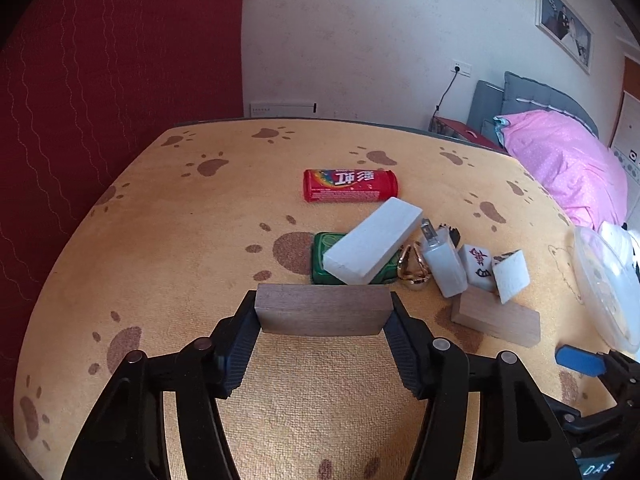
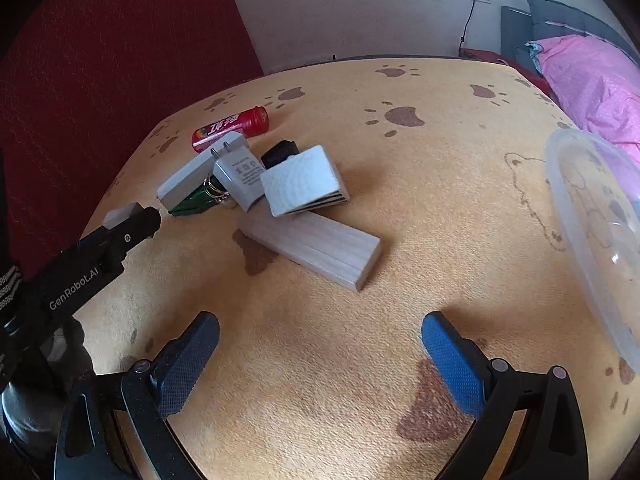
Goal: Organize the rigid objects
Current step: 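Grasp the dark wooden block with the left tool while the right tool grasps the light wooden block, then carry both wooden blocks toward the clear plastic bowl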
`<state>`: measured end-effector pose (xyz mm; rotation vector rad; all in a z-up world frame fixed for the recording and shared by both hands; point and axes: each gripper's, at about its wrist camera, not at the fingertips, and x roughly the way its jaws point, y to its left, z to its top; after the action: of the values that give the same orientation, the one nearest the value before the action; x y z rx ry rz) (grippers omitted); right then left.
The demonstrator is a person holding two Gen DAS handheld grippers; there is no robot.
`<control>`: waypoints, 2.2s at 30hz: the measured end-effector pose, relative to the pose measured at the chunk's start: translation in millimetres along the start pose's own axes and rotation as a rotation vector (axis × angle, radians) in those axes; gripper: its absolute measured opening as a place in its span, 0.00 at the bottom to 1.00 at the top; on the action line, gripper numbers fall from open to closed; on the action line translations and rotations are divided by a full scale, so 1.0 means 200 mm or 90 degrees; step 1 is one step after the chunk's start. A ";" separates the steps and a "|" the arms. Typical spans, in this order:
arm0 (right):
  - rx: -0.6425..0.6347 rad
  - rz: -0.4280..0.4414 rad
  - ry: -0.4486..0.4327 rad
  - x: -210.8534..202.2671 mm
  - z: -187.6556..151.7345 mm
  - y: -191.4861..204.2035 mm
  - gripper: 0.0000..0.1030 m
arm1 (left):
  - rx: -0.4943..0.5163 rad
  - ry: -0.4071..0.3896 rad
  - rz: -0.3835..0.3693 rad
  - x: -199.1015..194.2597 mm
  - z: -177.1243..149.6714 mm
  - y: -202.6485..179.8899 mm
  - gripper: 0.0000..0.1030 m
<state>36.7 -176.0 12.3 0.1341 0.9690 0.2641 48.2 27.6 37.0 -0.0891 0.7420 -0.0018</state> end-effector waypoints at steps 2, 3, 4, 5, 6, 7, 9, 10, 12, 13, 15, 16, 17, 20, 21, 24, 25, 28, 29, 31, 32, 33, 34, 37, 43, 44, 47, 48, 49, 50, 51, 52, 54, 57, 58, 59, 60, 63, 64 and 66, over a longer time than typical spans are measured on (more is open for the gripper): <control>0.011 -0.001 -0.005 0.03 0.03 0.02 1.00 | -0.006 0.001 0.007 0.00 0.00 0.02 0.59; 0.014 -0.003 -0.010 0.04 0.05 0.03 1.00 | -0.009 0.000 0.007 0.00 0.00 0.02 0.59; 0.016 -0.009 -0.014 0.06 0.06 0.04 1.00 | -0.011 0.000 0.007 0.00 0.00 0.03 0.59; 0.018 -0.014 -0.018 0.07 0.07 0.05 1.00 | -0.013 -0.001 0.006 0.00 0.00 0.03 0.60; 0.018 -0.018 -0.022 0.08 0.09 0.06 1.00 | -0.016 -0.002 0.007 0.00 0.00 0.04 0.59; 0.016 -0.026 -0.025 0.09 0.09 0.07 1.00 | -0.019 -0.002 0.008 -0.01 0.00 0.04 0.59; 0.015 -0.041 -0.032 0.11 0.11 0.08 1.00 | -0.026 -0.001 0.009 0.00 0.00 0.06 0.60; 0.014 -0.048 -0.035 0.11 0.11 0.09 1.00 | -0.030 0.001 0.010 0.00 0.00 0.06 0.60; 0.013 -0.060 -0.038 0.12 0.12 0.09 1.00 | -0.036 0.006 0.010 0.01 0.00 0.07 0.59; 0.014 -0.065 -0.040 0.12 0.12 0.10 1.00 | -0.037 0.007 0.010 0.01 -0.01 0.07 0.59; 0.012 -0.076 -0.046 0.13 0.12 0.10 1.00 | -0.037 0.009 0.010 0.01 -0.01 0.07 0.60; 0.008 -0.083 -0.050 0.14 0.12 0.11 1.00 | -0.036 0.010 0.010 0.01 -0.01 0.07 0.60; 0.002 -0.092 -0.053 0.14 0.12 0.11 1.00 | -0.036 0.010 0.010 0.01 -0.01 0.07 0.59; -0.006 -0.114 -0.056 0.15 0.13 0.12 0.96 | -0.036 0.010 0.010 0.01 -0.01 0.07 0.60; -0.008 -0.116 -0.057 0.15 0.13 0.12 0.95 | -0.036 0.010 0.010 0.01 -0.01 0.07 0.60; -0.015 -0.116 -0.058 0.15 0.12 0.13 0.94 | -0.036 0.012 0.010 0.01 -0.01 0.06 0.60; -0.016 -0.115 -0.057 0.14 0.11 0.12 0.94 | -0.036 0.012 0.010 0.01 -0.01 0.06 0.60; -0.015 -0.103 -0.058 0.12 0.09 0.11 0.94 | -0.033 0.012 0.008 0.01 -0.01 0.05 0.60; -0.013 -0.099 -0.057 0.11 0.09 0.11 0.94 | -0.032 0.012 0.007 0.01 -0.01 0.05 0.60; -0.010 -0.088 -0.057 0.08 0.06 0.10 0.94 | -0.030 0.011 0.006 0.01 -0.01 0.05 0.60; -0.008 -0.084 -0.056 0.07 0.05 0.09 0.94 | -0.030 0.010 0.005 0.01 -0.01 0.04 0.60; -0.008 -0.080 -0.057 0.05 0.04 0.09 0.94 | -0.029 0.010 0.005 0.01 -0.01 0.04 0.60; -0.009 -0.077 -0.058 0.03 0.03 0.08 0.94 | -0.028 0.011 0.004 0.01 -0.01 0.04 0.60; -0.012 -0.073 -0.068 -0.03 -0.01 0.06 0.94 | -0.025 0.012 0.003 0.01 -0.02 0.03 0.60; -0.010 -0.070 -0.090 -0.14 -0.06 0.01 0.94 | -0.008 0.013 -0.002 0.01 -0.04 -0.02 0.60; -0.009 -0.073 -0.095 -0.16 -0.07 -0.01 0.94 | -0.004 0.014 -0.004 0.01 -0.04 -0.03 0.60; -0.003 -0.088 -0.116 -0.22 -0.08 -0.06 0.94 | 0.007 0.014 -0.010 0.00 -0.05 -0.05 0.60; 0.001 -0.094 -0.123 -0.24 -0.08 -0.08 0.94 | 0.011 0.014 -0.012 0.00 -0.06 -0.06 0.60; 0.007 -0.101 -0.129 -0.26 -0.08 -0.11 0.94 | 0.015 0.014 -0.014 0.00 -0.06 -0.07 0.60; 0.014 -0.108 -0.134 -0.27 -0.08 -0.14 0.94 | 0.018 0.015 -0.016 0.00 -0.07 -0.08 0.60; 0.023 -0.116 -0.139 -0.29 -0.08 -0.18 0.94 | 0.021 0.015 -0.018 0.00 -0.07 -0.09 0.60; 0.032 -0.125 -0.143 -0.31 -0.08 -0.21 0.94 | 0.025 0.015 -0.019 0.00 -0.07 -0.10 0.59; 0.051 -0.146 -0.152 -0.33 -0.07 -0.29 0.94 | 0.030 0.016 -0.022 -0.01 -0.08 -0.12 0.59; 0.078 -0.177 -0.161 -0.37 -0.08 -0.40 0.94 | 0.038 0.017 -0.023 -0.01 -0.09 -0.14 0.59; 0.087 -0.185 -0.164 -0.38 -0.08 -0.44 0.94 | 0.040 0.017 -0.023 -0.01 -0.10 -0.14 0.60; 0.096 -0.194 -0.165 -0.39 -0.08 -0.48 0.94 | 0.042 0.018 -0.023 -0.01 -0.10 -0.15 0.59; 0.104 -0.202 -0.167 -0.40 -0.09 -0.51 0.94 | 0.043 0.018 -0.023 -0.01 -0.10 -0.15 0.59; 0.121 -0.226 -0.172 -0.43 -0.09 -0.61 0.94 | 0.048 0.019 -0.023 0.00 -0.10 -0.16 0.59; 0.125 -0.233 -0.175 -0.44 -0.10 -0.63 0.94 | 0.049 0.019 -0.023 0.00 -0.10 -0.17 0.59; 0.133 -0.247 -0.179 -0.45 -0.10 -0.69 0.94 | 0.052 0.019 -0.022 0.00 -0.11 -0.17 0.59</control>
<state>-5.4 -333.4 41.3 0.1659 0.7218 -0.2097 34.4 -8.9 24.6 -0.0237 0.7692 -0.0664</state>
